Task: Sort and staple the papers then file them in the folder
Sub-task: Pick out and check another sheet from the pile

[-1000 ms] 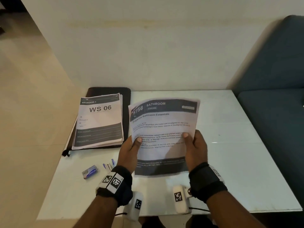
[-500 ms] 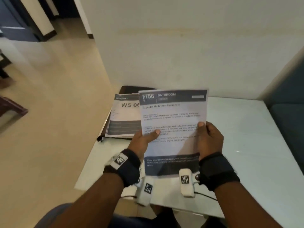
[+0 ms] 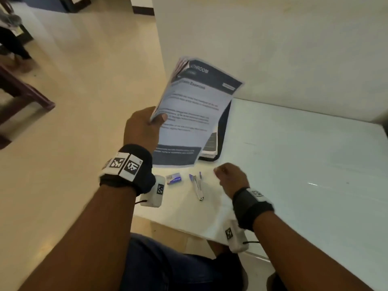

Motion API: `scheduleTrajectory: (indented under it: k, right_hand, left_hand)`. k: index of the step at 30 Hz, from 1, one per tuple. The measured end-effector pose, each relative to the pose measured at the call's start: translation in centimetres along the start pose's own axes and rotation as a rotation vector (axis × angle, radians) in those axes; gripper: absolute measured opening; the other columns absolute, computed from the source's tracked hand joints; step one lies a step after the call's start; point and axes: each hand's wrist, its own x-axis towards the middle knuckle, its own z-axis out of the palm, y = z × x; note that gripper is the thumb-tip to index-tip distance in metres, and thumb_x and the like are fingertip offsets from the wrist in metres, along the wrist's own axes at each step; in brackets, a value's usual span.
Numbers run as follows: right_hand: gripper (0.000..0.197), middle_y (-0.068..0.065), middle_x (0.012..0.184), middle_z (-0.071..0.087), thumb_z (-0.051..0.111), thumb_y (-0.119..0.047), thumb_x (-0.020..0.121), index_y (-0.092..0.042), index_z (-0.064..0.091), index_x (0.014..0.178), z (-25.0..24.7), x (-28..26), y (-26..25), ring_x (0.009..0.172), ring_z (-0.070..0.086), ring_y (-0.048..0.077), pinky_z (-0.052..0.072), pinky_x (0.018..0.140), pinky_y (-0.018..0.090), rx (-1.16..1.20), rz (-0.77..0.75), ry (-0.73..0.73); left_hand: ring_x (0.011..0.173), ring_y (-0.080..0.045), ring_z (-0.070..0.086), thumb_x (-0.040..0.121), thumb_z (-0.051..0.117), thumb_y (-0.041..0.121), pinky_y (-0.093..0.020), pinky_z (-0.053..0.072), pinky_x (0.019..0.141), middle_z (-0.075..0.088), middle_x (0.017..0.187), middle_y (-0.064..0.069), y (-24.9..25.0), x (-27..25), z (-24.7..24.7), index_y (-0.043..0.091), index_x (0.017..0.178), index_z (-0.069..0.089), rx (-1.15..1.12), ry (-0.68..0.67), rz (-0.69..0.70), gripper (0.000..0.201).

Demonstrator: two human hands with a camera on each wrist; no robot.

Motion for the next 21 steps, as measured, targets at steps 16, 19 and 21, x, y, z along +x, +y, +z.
scheduleTrajectory:
  k: [16,19,21]
  right_hand:
    - [0.023,0.013,0.117,0.059,0.047,-0.027,0.098,-0.011,0.051,0.114,0.3,-0.2,4.3,0.110,0.058,0.032,0.043,0.089,0.034,-0.595,-0.078,-0.046]
    - [0.018,0.013,0.092,0.070,0.065,-0.026,0.091,-0.013,0.053,0.091,-7.6,-1.3,7.1,0.081,0.067,0.031,0.049,0.073,0.037,-0.187,0.089,0.040]
    - [0.011,0.019,0.083,0.070,0.068,-0.007,0.089,-0.009,0.057,0.092,-13.0,-1.9,7.7,0.063,0.063,0.031,0.049,0.065,0.040,0.114,0.125,0.107]
  left_hand:
    - [0.081,-0.013,0.068,0.093,0.066,0.020,-0.026,0.050,0.072,0.072,0.088,0.006,0.2,1.1,0.8,0.011,0.101,0.071,-0.143,-0.198,-0.183,0.013]
    - [0.077,-0.008,0.068,0.092,0.067,0.020,-0.023,0.049,0.069,0.072,0.085,0.010,0.7,0.5,1.3,0.012,0.099,0.072,-0.208,-0.307,-0.198,0.012]
    - [0.079,-0.008,0.071,0.092,0.067,0.022,-0.026,0.053,0.076,0.074,0.088,0.009,0.9,-0.2,2.4,0.014,0.102,0.072,-0.202,-0.452,-0.220,0.014]
